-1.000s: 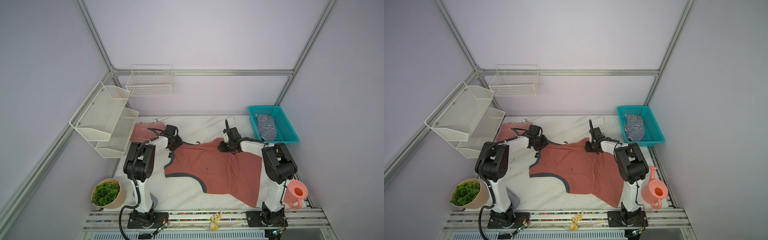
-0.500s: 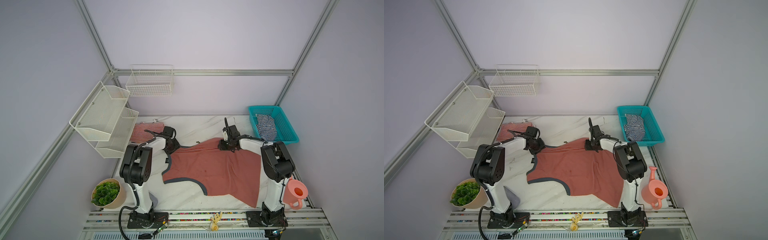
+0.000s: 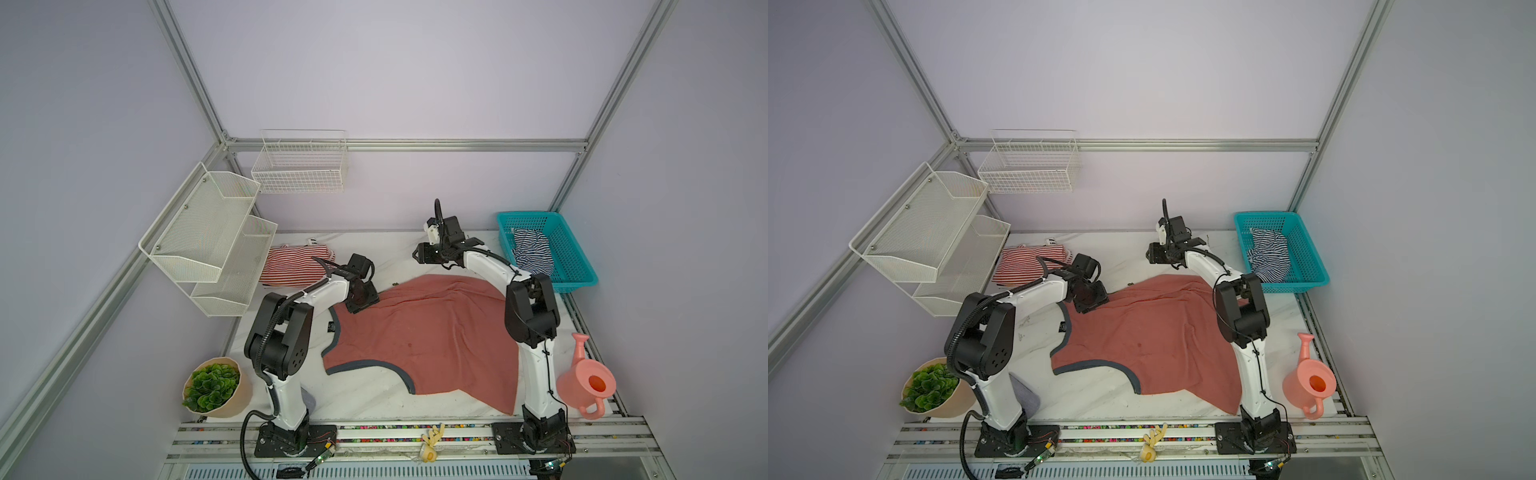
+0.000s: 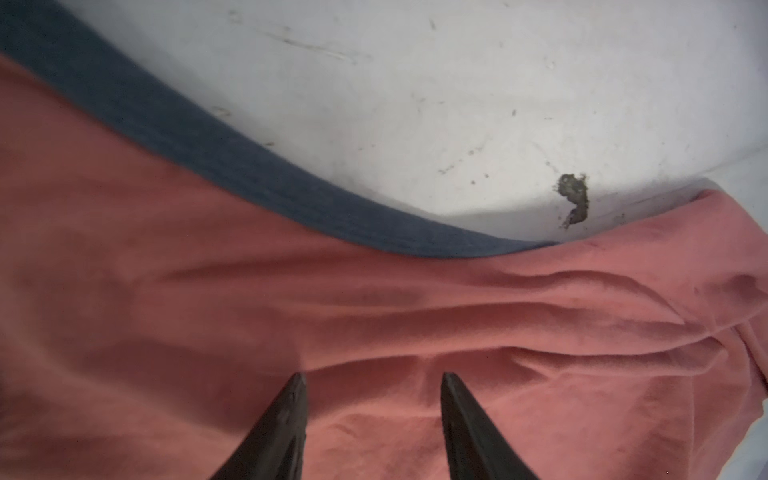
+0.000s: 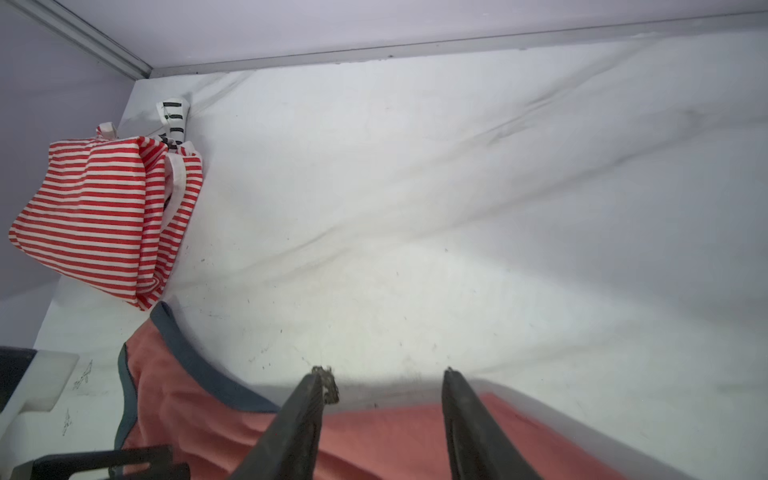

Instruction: Fold and stack the tank tops

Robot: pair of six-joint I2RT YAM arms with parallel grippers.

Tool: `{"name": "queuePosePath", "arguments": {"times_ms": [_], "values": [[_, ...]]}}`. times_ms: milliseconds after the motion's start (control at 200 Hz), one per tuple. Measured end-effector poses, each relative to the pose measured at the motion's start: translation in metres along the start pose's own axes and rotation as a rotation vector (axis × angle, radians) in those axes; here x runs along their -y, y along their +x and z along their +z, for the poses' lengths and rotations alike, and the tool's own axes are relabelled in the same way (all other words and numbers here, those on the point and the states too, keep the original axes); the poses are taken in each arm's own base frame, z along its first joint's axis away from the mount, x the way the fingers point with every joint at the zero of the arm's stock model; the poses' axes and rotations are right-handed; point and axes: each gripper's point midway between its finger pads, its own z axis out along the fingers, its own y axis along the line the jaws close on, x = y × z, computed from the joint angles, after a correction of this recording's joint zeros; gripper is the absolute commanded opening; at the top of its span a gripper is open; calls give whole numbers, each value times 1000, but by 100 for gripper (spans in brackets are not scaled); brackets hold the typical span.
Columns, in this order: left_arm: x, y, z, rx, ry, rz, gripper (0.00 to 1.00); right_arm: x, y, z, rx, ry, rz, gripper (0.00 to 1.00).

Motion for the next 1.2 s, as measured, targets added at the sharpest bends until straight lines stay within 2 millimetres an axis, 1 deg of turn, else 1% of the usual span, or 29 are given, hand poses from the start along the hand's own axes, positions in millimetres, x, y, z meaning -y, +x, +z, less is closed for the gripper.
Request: {"name": "queuePosePath", "arguments": {"times_ms": [65,140,170,195,270,405,465,610,670,845,1070,1200], "values": [[6,0,7,-6,3,10,52,-4,8,23,-48,-7,-9,50],[6,6,17,-27,-8,18,51,-4,26,47,-120,-5,-17,51],[5,9,20,-38,-17,23,51,-4,34,54,-147,-3,-20,52],[7,9,20,-36,-11,28,50,-3,42,59,-174,1,-22,53],[10,11,20,-41,-5,37,50,-4,60,66,-234,8,-31,54],[15,17,20,-54,5,53,50,-15,66,63,-269,-2,-58,55],[17,20,20,-58,8,58,50,-18,73,62,-294,-4,-68,54],[18,21,19,-59,10,61,50,-23,86,60,-338,-9,-100,47],[19,21,18,-57,10,61,50,-24,89,59,-351,-9,-110,39],[21,19,6,-44,19,63,50,-24,103,57,-391,-14,-133,0],[25,15,-7,-22,32,65,50,-25,106,54,-396,-13,-133,0],[27,12,-17,1,38,69,51,-26,108,43,-392,-10,-129,0]]}}
